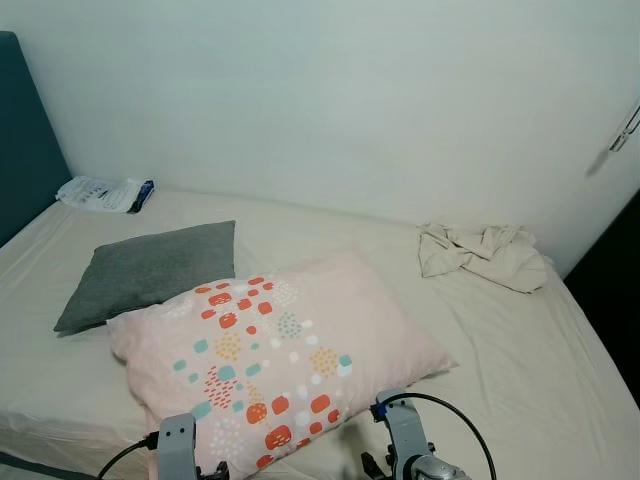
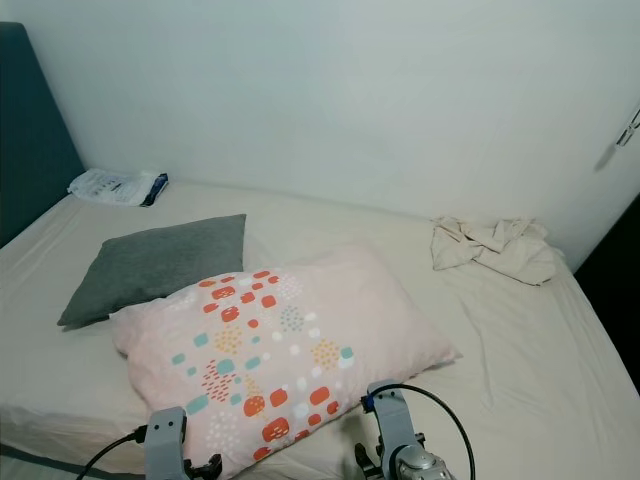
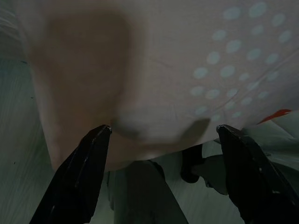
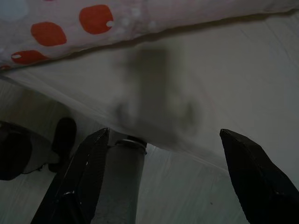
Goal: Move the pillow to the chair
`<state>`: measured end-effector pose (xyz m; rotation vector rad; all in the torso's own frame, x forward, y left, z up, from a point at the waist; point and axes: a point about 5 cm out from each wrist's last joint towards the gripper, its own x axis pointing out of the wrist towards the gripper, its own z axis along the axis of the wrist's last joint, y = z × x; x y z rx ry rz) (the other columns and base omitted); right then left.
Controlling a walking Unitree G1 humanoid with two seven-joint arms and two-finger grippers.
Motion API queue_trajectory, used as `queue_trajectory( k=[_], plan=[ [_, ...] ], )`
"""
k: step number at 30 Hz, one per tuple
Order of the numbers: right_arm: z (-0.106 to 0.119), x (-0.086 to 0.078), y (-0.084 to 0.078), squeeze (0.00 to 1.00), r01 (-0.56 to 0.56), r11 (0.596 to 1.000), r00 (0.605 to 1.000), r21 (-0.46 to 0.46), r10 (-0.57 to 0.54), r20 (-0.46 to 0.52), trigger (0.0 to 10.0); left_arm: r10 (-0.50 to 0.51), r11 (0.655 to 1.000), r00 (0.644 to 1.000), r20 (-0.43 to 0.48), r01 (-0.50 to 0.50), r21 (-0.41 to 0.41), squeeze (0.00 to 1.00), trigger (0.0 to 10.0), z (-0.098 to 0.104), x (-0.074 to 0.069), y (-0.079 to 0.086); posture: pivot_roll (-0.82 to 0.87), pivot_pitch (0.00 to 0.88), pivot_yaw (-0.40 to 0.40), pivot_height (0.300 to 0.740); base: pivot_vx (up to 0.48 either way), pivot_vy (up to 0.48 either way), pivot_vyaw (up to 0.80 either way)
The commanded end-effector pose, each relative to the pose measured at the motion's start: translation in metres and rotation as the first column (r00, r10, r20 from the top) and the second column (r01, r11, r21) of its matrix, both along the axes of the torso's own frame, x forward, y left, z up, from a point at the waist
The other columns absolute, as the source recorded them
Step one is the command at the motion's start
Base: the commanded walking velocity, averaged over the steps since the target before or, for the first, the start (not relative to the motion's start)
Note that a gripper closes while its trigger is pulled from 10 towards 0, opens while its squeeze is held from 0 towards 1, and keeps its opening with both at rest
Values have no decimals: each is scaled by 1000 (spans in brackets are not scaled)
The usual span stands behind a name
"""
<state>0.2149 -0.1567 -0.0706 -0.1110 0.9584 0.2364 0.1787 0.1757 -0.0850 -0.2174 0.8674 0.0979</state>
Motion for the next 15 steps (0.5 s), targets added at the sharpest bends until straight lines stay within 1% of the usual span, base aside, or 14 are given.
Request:
queue_trajectory(
  k=[1,6,11,14,15],
  plan=[
    [1,1,0,0,6,1000,1000,5,-6,6,10000,-3,1000,1000,-25,3,-2,0,10000,-3,-5,-2,1,28,-87,683,0,0,0],
    [0,1,0,0,6,1000,1000,0,-6,2,10000,-9,1000,1000,-30,9,2,0,10000,-3,-6,-2,-2,32,-83,683,0,0,0],
    [0,0,-1,0,38,999,999,20,-38,-10,10000,-18,1000,999,-32,18,3,0,10000,-4,-7,-3,-3,44,-80,663,0,0,0],
    [7,11,-4,0,97,992,995,75,-99,29,10000,-17,1000,999,-29,17,3,0,10000,-4,-8,-3,-13,61,-78,648,0,0,0],
    [12,18,-4,0,120,987,990,108,-127,57,10000,-20,1000,999,-30,20,4,0,10000,-4,-8,-3,-13,66,-74,643,0,0,0]
  ],
)
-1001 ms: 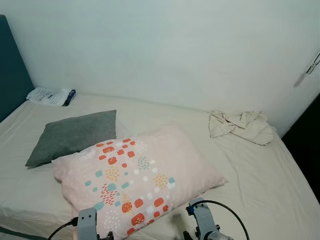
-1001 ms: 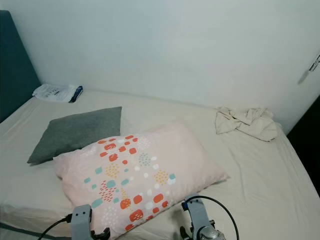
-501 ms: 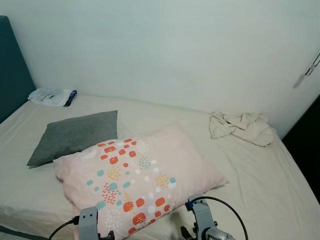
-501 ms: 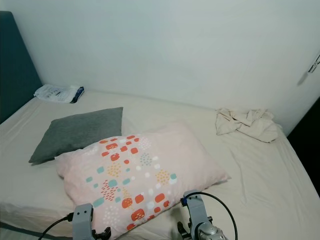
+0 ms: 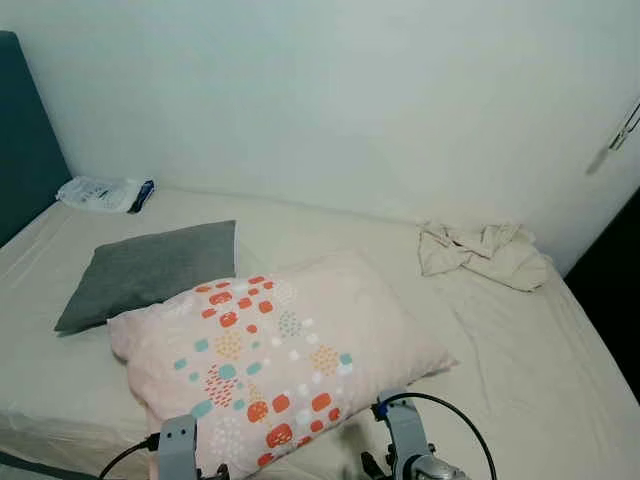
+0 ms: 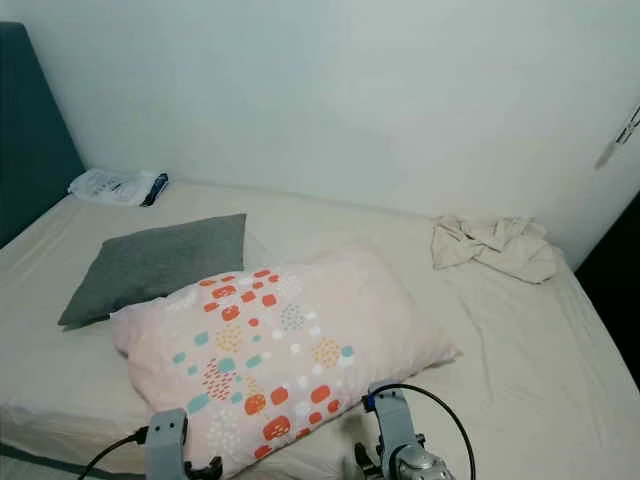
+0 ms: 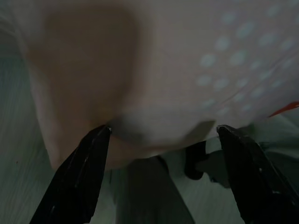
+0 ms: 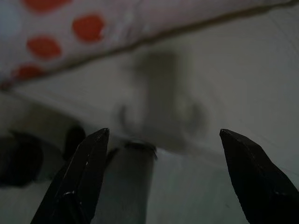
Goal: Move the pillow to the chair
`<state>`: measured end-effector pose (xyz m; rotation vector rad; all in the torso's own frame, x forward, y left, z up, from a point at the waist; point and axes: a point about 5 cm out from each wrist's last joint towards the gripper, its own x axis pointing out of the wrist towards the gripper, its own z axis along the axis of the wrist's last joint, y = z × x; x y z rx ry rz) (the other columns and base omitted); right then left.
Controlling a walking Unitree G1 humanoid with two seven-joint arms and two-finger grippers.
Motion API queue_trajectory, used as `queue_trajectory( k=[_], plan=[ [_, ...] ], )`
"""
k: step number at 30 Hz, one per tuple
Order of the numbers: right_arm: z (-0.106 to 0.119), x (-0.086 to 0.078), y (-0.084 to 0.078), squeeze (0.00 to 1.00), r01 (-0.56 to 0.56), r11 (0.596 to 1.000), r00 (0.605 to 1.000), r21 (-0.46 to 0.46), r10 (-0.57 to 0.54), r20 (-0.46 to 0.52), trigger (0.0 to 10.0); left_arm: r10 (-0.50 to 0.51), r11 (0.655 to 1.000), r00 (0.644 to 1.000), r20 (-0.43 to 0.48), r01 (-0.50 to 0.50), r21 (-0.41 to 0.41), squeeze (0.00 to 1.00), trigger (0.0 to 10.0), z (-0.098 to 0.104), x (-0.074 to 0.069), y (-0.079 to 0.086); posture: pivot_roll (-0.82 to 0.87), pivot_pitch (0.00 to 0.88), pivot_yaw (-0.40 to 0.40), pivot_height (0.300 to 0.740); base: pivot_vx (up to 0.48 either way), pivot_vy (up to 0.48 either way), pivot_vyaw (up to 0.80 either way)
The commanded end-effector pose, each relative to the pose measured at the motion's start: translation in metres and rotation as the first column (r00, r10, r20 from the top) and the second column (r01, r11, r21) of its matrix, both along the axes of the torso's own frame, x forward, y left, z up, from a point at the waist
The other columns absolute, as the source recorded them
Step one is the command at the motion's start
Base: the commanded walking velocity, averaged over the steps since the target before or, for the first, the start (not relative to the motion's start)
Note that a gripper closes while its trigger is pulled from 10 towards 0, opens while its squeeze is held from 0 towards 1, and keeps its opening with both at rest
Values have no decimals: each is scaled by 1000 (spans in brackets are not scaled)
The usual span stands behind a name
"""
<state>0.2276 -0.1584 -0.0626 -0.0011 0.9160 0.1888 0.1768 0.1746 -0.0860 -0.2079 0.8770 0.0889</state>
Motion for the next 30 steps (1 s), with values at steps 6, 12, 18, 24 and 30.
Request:
queue_trajectory(
  k=[6,12,18,24,30],
  plan=[
    [29,38,3,0,104,972,981,210,-135,141,10000,-23,1000,999,-26,23,3,0,10000,-4,-9,-4,-17,85,-65,638,0,0,0],
    [42,52,15,0,92,921,970,380,-169,174,10000,-35,999,999,-31,35,4,0,10000,-5,-11,-5,-18,98,-59,638,0,0,0],
    [57,64,31,0,22,841,962,541,-166,219,10000,-52,999,998,-34,52,6,0,10000,-6,-14,-7,-12,120,-53,638,0,0,0],
    [65,71,32,0,71,771,939,633,-266,219,10000,-66,998,997,-36,66,5,0,10000,-8,-17,-9,-2,142,-51,638,0,0,0],
    [61,70,0,1000,290,674,853,679,-504,136,10000,-81,997,996,-29,81,7,0,10000,-11,-32,-8,58,221,-41,638,0,0,0]
  ],
)
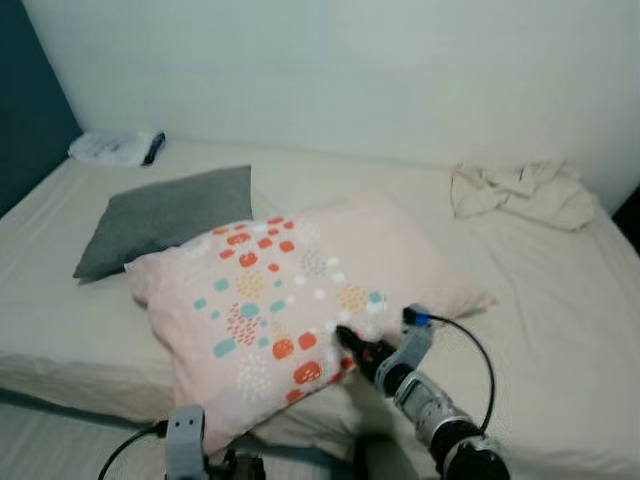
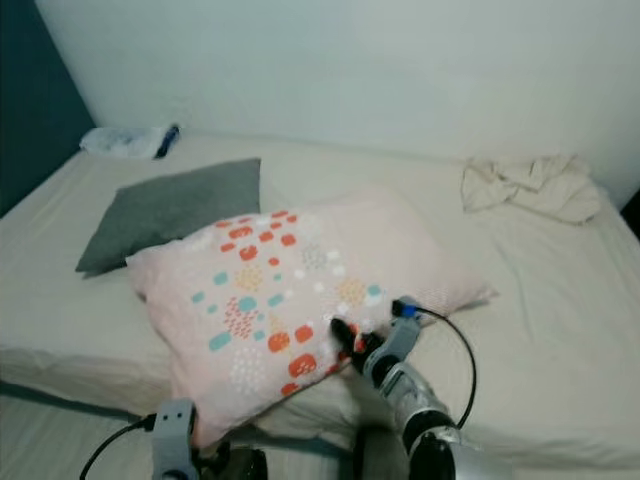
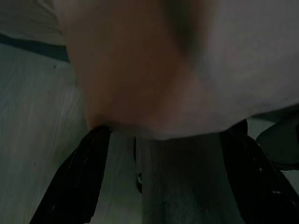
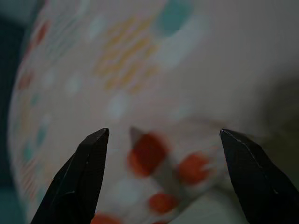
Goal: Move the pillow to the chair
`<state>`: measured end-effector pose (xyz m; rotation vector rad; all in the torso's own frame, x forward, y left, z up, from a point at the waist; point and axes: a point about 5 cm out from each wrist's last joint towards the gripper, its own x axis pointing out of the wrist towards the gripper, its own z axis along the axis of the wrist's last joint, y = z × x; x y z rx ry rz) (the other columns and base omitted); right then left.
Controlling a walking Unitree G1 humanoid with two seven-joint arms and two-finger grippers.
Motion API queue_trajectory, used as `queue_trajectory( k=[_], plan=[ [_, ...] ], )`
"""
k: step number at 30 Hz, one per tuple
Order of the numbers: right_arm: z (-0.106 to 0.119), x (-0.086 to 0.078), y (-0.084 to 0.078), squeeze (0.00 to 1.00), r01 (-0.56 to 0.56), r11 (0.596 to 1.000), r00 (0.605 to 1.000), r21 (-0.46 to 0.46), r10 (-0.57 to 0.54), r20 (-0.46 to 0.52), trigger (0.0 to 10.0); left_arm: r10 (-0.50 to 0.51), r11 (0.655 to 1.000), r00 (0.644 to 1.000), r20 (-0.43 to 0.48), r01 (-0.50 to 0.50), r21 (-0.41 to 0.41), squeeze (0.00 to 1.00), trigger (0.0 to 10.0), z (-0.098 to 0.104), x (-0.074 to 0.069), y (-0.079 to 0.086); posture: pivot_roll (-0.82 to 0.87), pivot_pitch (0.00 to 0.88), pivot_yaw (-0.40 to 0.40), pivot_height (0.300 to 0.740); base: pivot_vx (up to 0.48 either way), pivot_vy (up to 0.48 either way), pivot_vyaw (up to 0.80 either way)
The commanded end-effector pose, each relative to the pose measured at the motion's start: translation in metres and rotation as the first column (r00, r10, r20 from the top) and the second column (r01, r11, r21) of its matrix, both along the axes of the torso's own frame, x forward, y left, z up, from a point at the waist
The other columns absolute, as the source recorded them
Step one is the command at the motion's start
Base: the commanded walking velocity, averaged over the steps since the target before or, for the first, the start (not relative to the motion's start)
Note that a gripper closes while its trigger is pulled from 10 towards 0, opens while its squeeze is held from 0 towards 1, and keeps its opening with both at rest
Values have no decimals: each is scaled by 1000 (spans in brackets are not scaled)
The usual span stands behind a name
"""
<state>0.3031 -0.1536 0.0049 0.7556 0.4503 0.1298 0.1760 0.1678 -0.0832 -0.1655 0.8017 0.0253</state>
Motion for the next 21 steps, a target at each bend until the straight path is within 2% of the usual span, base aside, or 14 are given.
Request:
queue_trajectory(
  k=[1,4,5,8,11,12,13,18,19,21],
  plan=[
    [-8,-7,-10,1000,85,996,995,41,-83,-50,10000,-4,1000,995,-101,3,-3,0,10000,-14,-34,2,73,240,-32,638,0,0,0],
    [-10,-10,-19,1000,142,988,988,59,-138,-64,10000,37,999,996,-80,-36,8,0,10000,-14,-42,16,92,277,-21,638,0,0,0],
    [-10,-10,-19,1000,142,988,988,59,-138,-64,10000,37,999,996,-80,-36,8,0,10000,-14,-42,16,92,277,-21,638,0,0,0],
    [-11,-12,-28,1000,200,977,978,75,-195,-68,10000,45,998,996,-82,-43,34,0,10000,-15,-57,31,120,312,-1,638,0,0,0],
    [-10,-13,-29,1000,208,971,978,113,-203,-54,10000,42,998,995,-87,-37,55,0,10000,-16,-69,40,159,353,32,638,0,0,0],
    [-10,-13,-29,369,207,969,978,134,-203,-45,10000,41,997,995,-87,-36,62,0,10000,-16,-74,44,166,361,37,638,0,0,0],
    [-8,-11,-28,0,209,964,978,162,-207,-31,10000,31,997,996,-78,-26,73,0,10000,-15,-79,49,195,403,56,638,0,0,0],
    [-3,-9,-28,0,201,955,977,218,-211,21,10000,12,996,999,-44,-9,87,0,10000,-11,-92,57,236,448,116,638,0,0,0],
    [5,-3,-29,0,189,945,972,268,-218,84,10000,-12,996,1000,-16,13,91,0,10000,-8,-96,59,242,465,147,638,0,0,0],
    [14,3,-29,0,155,937,964,313,-213,159,10000,-44,995,999,14,43,93,0,10000,-5,-97,59,241,474,158,638,0,0,0]
  ],
)
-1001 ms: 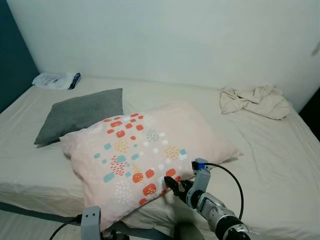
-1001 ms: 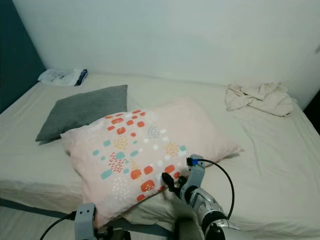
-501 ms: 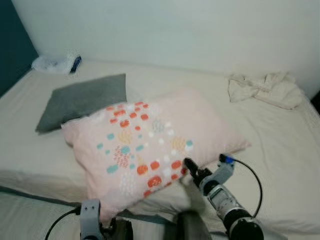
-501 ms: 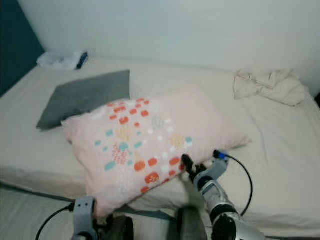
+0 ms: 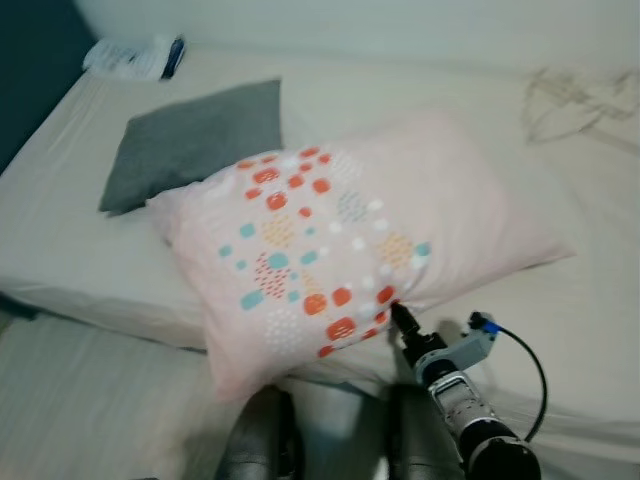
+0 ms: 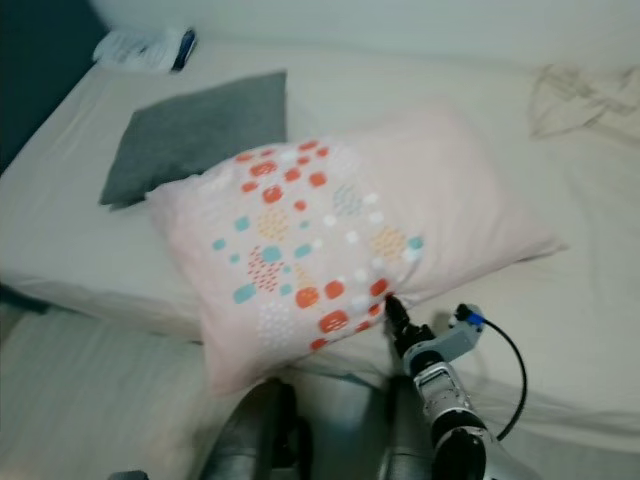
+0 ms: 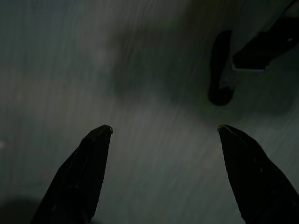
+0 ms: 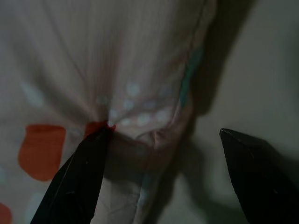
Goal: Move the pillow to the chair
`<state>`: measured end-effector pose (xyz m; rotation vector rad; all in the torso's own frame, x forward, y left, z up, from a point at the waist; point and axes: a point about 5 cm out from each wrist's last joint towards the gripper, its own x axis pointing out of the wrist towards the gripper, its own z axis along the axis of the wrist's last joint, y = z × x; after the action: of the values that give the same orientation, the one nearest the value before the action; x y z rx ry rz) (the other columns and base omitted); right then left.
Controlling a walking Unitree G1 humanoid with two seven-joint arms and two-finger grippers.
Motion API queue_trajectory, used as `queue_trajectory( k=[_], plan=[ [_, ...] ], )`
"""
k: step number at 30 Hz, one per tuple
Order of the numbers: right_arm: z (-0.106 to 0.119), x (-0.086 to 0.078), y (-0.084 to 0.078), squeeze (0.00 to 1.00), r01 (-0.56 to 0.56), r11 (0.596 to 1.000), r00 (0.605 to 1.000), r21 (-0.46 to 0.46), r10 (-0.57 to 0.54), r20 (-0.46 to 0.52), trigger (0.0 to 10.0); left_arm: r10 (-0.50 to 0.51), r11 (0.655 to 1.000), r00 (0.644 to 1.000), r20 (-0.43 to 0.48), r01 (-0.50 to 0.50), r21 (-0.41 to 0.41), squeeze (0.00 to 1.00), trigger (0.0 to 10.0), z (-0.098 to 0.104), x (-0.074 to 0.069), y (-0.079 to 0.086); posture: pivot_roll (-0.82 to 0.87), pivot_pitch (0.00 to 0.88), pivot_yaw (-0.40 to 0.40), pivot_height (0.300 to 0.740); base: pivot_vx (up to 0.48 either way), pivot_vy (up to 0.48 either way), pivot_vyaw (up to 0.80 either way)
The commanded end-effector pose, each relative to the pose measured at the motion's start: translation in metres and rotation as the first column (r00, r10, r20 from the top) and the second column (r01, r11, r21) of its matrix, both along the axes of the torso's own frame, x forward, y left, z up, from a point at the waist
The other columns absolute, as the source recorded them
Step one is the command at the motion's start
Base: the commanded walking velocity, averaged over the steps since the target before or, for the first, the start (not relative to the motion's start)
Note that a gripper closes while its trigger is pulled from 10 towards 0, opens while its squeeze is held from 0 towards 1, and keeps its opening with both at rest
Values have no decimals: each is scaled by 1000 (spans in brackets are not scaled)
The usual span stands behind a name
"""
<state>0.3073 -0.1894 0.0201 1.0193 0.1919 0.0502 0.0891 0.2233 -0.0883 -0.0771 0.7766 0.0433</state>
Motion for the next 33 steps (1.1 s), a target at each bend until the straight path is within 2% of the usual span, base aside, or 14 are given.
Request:
queue_trajectory(
  k=[1,5,8,12,15,17,20,22,24,25,26,28,33],
  plan=[
    [3,0,7,0,-34,997,997,62,30,65,10000,-39,999,999,2,39,6,0,10000,2,-9,4,241,474,158,638,0,0,0],
    [17,8,3,0,-46,994,983,94,29,179,10000,-22,1000,997,80,21,12,0,10000,11,7,12,239,483,155,638,0,0,0],
    [35,14,-6,0,-74,991,946,109,35,323,10000,92,995,972,215,-96,9,0,10000,31,36,31,229,491,141,638,0,0,0],
    [45,16,-15,0,-77,991,918,106,29,396,10000,139,990,946,292,-141,-14,0,10000,43,51,38,227,497,135,638,0,0,0],
    [53,19,-15,0,-105,990,892,89,55,448,10000,149,989,934,326,-147,-30,0,10000,49,57,36,221,499,129,638,0,0,0],
    [57,24,-10,0,-129,989,892,68,86,444,10000,134,991,929,344,-129,-39,0,10000,51,61,30,213,503,123,638,0,0,0],
    [57,29,-5,0,-106,993,920,45,81,382,10000,121,993,933,339,-114,-41,0,10000,50,62,23,208,499,114,638,0,0,0],
    [58,34,-2,0,-92,994,935,61,65,349,10000,129,992,933,336,-119,-50,0,10000,50,62,21,210,500,108,638,0,0,0],
    [62,38,5,0,-115,991,931,63,86,354,10000,127,992,932,340,-116,-53,0,10000,51,62,19,215,502,106,638,0,0,0],
    [64,39,10,0,-134,989,927,69,100,360,1098,125,992,931,343,-114,-53,0,10000,52,62,19,216,502,106,638,0,0,0],
    [66,40,16,0,-165,984,918,63,130,376,0,123,992,930,345,-112,-53,0,10000,53,62,19,215,502,104,638,0,0,0],
    [69,43,27,0,-214,976,905,44,180,386,0,127,992,928,351,-115,-54,0,10000,55,62,20,215,498,100,638,0,0,0],
    [75,46,33,0,-241,970,890,28,209,405,0,143,990,917,373,-132,-54,0,10000,60,70,23,204,486,87,638,0,0,0]
  ],
)
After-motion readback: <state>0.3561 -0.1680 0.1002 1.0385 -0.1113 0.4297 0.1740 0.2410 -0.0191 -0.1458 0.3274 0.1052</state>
